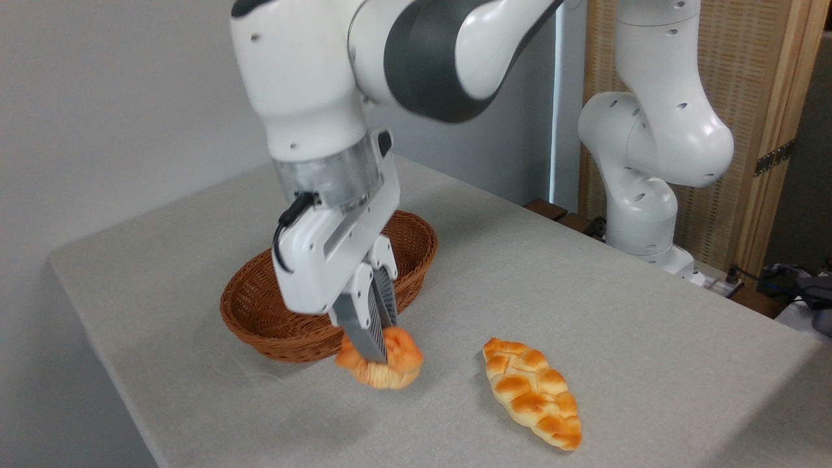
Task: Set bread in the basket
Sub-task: 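Lift the bun and carry it over the wicker basket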
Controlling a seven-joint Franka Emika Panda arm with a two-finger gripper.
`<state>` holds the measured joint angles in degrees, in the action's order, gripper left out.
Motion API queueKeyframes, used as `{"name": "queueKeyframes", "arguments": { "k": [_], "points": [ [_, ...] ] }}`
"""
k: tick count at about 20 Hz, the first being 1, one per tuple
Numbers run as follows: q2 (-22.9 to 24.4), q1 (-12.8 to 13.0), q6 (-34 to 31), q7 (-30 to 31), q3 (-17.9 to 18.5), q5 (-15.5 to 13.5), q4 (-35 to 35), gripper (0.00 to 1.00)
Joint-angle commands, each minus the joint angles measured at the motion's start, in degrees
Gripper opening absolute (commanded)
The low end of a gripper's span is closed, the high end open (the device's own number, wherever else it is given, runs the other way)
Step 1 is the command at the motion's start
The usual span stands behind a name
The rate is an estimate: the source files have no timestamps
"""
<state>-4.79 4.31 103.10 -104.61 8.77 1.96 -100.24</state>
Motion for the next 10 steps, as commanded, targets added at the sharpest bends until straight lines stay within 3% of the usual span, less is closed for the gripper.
{"name": "queueKeyframes", "arguments": {
  "k": [1,3,7,10],
  "points": [
    [-0.3,0.61,-6.41,10.71,0.2,-4.93,5.22,0.23],
    [-0.22,1.05,-8.17,17.74,-1.11,-5.56,5.85,0.23],
    [-0.74,1.05,-8.27,38.29,-9.37,-5.12,5.85,0.24],
    [-1.18,1.05,-8.18,43.26,-12.72,-4.94,5.85,0.24]
  ]
}}
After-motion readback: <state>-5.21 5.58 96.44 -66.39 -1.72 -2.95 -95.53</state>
